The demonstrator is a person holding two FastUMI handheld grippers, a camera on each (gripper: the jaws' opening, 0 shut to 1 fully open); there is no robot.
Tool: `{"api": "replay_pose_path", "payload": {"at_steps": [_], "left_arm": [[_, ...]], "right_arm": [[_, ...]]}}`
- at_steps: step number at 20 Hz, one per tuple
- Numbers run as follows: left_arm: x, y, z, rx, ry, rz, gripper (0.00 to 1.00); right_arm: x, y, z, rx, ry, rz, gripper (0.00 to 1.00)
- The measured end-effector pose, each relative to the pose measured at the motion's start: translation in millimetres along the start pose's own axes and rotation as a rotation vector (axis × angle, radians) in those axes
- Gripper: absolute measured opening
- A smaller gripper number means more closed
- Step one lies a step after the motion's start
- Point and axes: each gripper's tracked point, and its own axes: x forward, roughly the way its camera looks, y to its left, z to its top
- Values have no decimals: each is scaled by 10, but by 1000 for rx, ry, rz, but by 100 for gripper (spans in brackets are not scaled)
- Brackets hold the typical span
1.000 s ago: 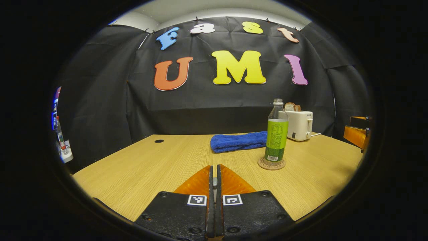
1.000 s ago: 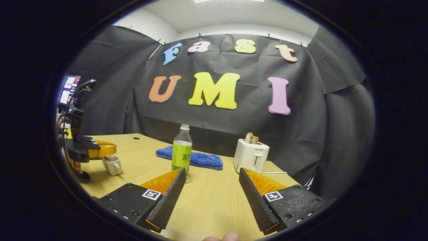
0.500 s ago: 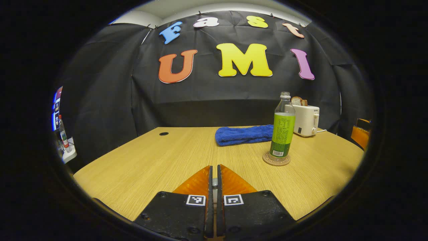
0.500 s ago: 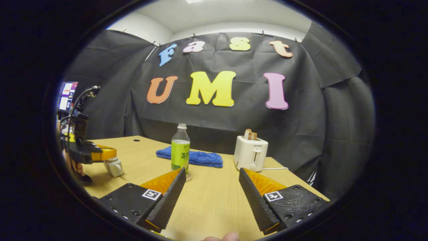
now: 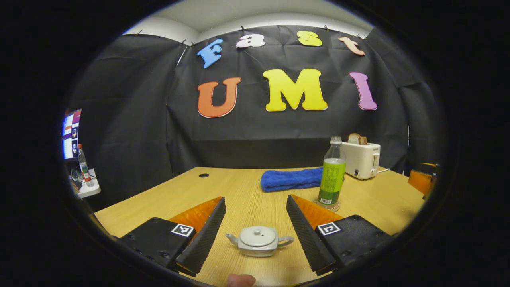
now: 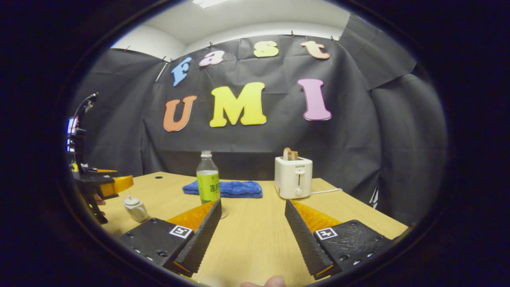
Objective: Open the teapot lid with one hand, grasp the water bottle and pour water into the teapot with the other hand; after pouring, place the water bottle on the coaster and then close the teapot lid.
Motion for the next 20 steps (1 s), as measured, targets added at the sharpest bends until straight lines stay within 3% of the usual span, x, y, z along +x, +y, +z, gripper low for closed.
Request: {"api": "replay_pose_path", "payload": {"at_steps": [6, 14, 20], "left_arm": [[-373, -279, 490, -13, -68, -27, 96], [-782, -506, 534, -24, -93, -43, 96], [-829, -467, 610, -24, -120, -64, 97]], "right_arm": [[-282, -91, 469, -1, -75, -25, 95], [-614, 137, 475, -35, -68, -27, 96], [-748, 242, 633, -67, -108, -83, 96]]}}
